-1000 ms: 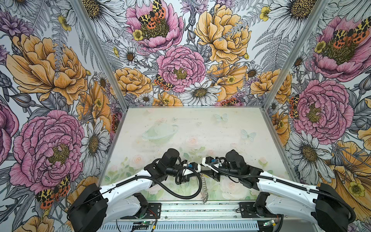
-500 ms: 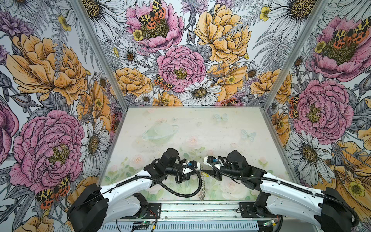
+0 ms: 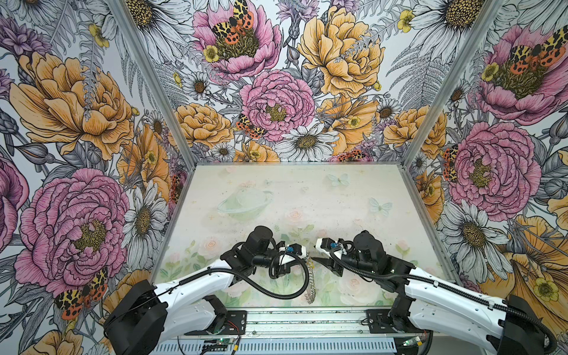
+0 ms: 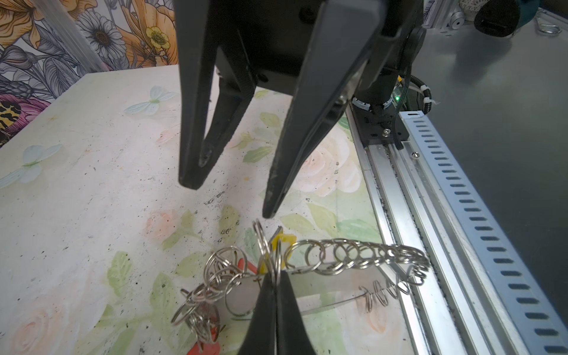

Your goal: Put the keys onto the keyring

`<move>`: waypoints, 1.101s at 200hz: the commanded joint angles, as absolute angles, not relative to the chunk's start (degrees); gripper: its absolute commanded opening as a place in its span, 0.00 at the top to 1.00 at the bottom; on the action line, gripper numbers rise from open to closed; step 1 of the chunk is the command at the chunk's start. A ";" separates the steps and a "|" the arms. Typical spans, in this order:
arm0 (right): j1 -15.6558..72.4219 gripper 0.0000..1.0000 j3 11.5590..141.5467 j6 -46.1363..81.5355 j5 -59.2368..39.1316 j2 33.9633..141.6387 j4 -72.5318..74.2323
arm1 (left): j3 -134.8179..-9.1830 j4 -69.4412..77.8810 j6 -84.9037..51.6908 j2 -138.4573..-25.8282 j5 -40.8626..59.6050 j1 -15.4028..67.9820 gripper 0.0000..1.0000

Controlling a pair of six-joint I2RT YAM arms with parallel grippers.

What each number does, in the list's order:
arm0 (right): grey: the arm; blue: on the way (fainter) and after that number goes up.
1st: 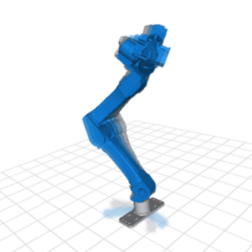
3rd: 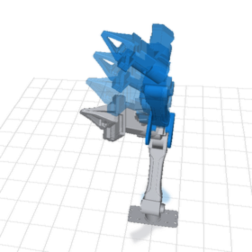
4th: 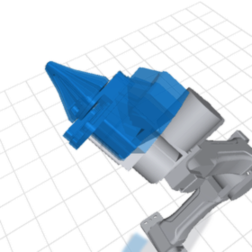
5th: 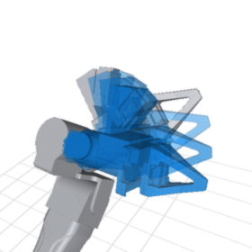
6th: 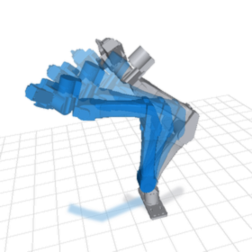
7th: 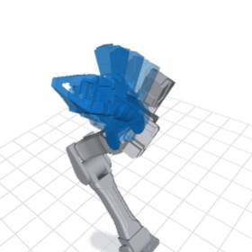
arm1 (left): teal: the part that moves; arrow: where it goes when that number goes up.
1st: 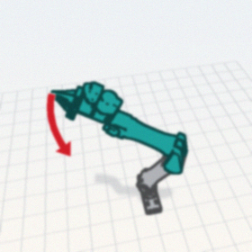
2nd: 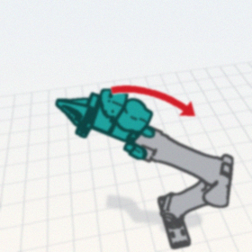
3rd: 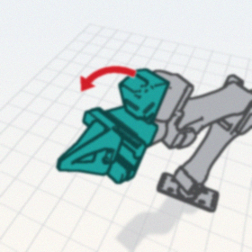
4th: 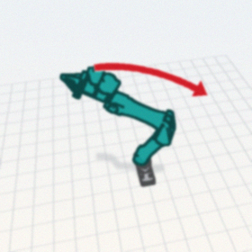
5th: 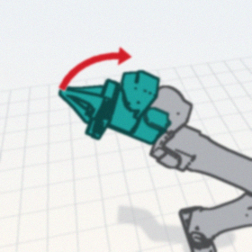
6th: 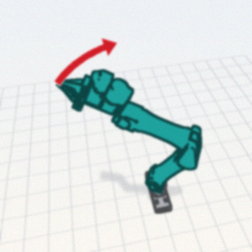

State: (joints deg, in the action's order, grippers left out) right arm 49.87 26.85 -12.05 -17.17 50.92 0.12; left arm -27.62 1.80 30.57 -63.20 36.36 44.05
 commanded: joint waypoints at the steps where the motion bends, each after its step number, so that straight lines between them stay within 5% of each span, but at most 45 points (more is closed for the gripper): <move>1: 51.19 0.65 27.27 -11.07 -18.32 48.73 -1.04 | -27.47 4.86 29.98 -63.12 36.18 43.42 1.00; 220: 54.83 0.77 28.54 -13.37 -18.61 54.25 -0.29 | -27.59 2.95 30.50 -61.96 43.07 43.63 1.00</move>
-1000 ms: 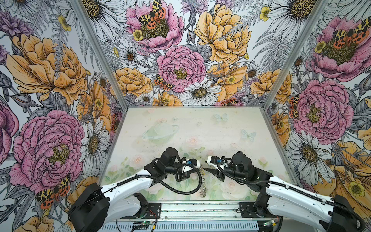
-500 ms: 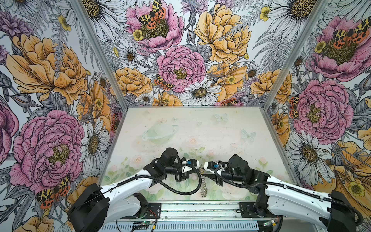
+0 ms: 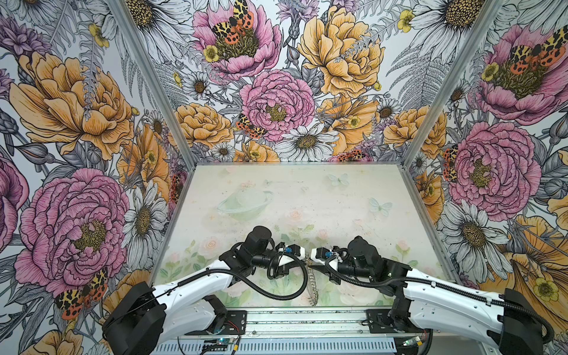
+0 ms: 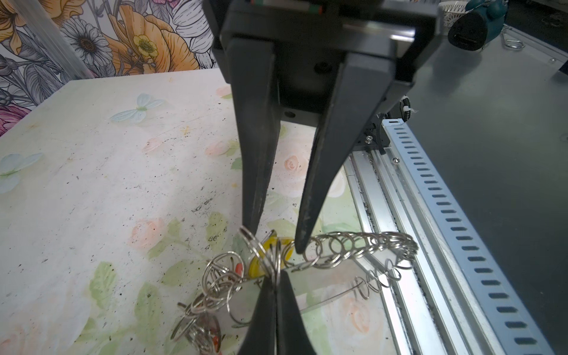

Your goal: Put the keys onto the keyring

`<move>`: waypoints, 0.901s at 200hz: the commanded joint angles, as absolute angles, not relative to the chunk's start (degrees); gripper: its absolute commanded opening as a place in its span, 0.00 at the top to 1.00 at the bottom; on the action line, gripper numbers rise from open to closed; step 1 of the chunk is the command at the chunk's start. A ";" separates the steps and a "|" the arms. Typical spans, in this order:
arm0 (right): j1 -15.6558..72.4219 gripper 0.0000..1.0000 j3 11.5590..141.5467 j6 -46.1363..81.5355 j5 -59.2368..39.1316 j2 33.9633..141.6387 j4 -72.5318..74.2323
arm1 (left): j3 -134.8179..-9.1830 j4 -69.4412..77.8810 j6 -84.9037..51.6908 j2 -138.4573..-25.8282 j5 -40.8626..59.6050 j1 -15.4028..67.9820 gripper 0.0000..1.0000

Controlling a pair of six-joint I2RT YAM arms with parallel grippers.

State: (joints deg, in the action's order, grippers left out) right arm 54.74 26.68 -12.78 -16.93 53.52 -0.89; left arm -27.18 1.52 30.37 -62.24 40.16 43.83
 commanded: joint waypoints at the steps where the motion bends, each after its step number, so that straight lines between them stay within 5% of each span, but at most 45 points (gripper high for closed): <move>1: 54.84 0.77 28.55 -13.36 -18.66 54.28 -0.27 | -27.59 2.97 30.50 -61.96 43.11 43.66 1.00; 180: 54.85 0.91 29.71 -13.69 -21.09 56.30 -0.70 | -28.22 2.02 31.04 -63.01 43.19 44.12 1.00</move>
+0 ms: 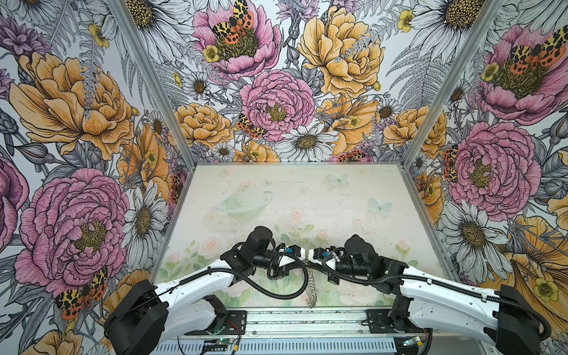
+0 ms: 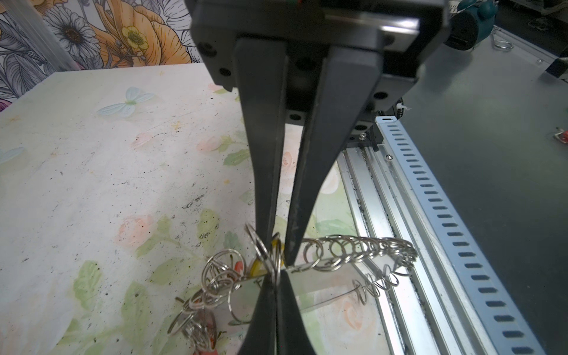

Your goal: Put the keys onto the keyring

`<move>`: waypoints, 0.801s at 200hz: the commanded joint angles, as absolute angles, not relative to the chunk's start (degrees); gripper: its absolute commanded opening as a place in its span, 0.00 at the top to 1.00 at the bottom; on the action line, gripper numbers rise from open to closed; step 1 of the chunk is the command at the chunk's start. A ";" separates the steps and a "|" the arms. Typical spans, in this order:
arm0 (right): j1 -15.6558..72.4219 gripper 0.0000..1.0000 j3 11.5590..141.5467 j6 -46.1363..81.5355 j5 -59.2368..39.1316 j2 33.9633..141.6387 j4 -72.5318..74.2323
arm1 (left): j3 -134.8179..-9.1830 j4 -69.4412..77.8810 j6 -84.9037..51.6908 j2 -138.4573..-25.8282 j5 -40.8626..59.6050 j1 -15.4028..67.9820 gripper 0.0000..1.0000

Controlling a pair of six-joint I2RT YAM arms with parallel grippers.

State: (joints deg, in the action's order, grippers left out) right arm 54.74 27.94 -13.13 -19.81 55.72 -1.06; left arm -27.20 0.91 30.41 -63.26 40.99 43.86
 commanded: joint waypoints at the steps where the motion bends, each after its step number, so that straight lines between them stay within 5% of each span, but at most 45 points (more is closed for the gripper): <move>1: 54.85 0.91 29.71 -13.61 -21.09 56.32 -0.70 | -28.26 2.02 31.08 -63.02 43.21 44.12 1.00; 82: 54.91 1.00 30.30 -13.81 -18.57 56.12 -1.31 | -28.30 2.52 30.45 -62.91 42.72 44.17 1.00; 160: 54.36 1.00 29.49 -15.80 -7.46 52.70 -2.55 | -25.48 9.72 14.41 -58.46 36.39 43.34 0.75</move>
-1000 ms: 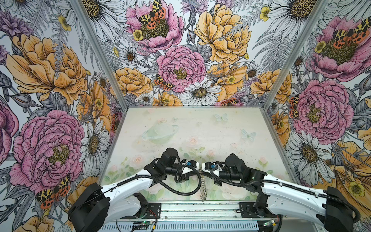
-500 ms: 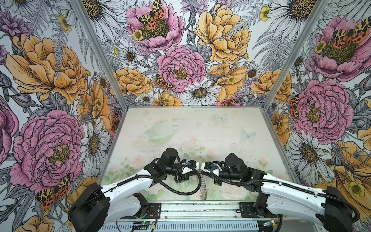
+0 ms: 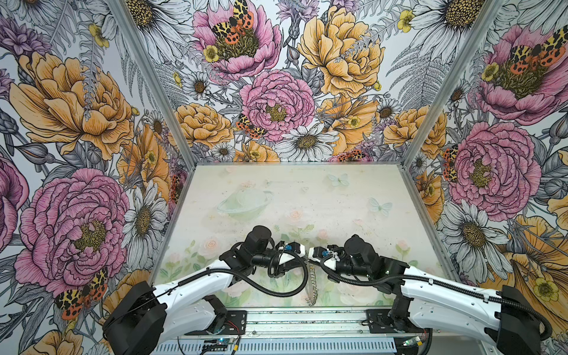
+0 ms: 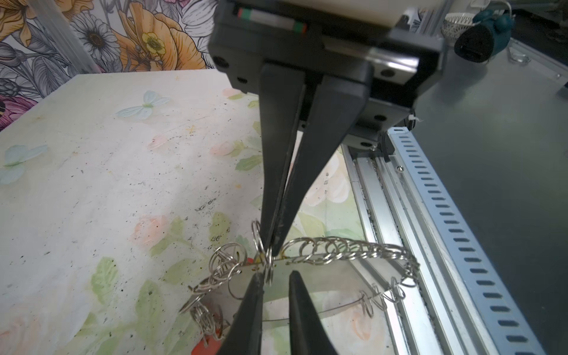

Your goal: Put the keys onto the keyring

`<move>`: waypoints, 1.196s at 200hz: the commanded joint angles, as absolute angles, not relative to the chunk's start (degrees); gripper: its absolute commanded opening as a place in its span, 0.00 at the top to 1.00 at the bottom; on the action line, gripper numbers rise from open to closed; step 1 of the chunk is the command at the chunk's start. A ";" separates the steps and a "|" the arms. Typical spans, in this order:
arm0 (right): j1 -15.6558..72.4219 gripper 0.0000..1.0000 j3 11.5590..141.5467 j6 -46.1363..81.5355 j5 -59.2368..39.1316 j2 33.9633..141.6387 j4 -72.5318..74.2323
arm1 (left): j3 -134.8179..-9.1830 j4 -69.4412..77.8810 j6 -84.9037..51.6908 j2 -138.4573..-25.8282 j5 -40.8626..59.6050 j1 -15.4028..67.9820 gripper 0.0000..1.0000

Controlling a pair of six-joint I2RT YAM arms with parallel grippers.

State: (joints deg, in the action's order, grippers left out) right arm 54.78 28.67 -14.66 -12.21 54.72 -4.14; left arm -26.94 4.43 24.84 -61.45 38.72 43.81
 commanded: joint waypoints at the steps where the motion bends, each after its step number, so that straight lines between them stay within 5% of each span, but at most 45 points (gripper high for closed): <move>1: 54.34 1.00 29.47 -15.85 -7.38 52.67 -2.55 | -25.40 9.83 14.02 -58.32 36.26 43.38 0.75; 35: 54.16 1.00 29.26 -17.31 -7.94 53.27 -2.05 | -24.92 10.58 -4.18 -54.82 26.26 44.51 0.69; 88: 54.21 1.00 28.92 -19.78 -10.84 55.25 0.83 | -34.13 -10.42 -20.83 -55.97 15.20 45.31 0.69; 171: 54.16 1.00 27.59 -20.20 -14.36 55.58 3.77 | -44.71 -22.57 -18.15 -63.43 16.72 52.06 0.61; 239: 54.29 1.00 27.38 -19.77 -15.00 55.46 4.20 | -46.21 -25.28 -16.77 -66.50 14.82 52.83 0.68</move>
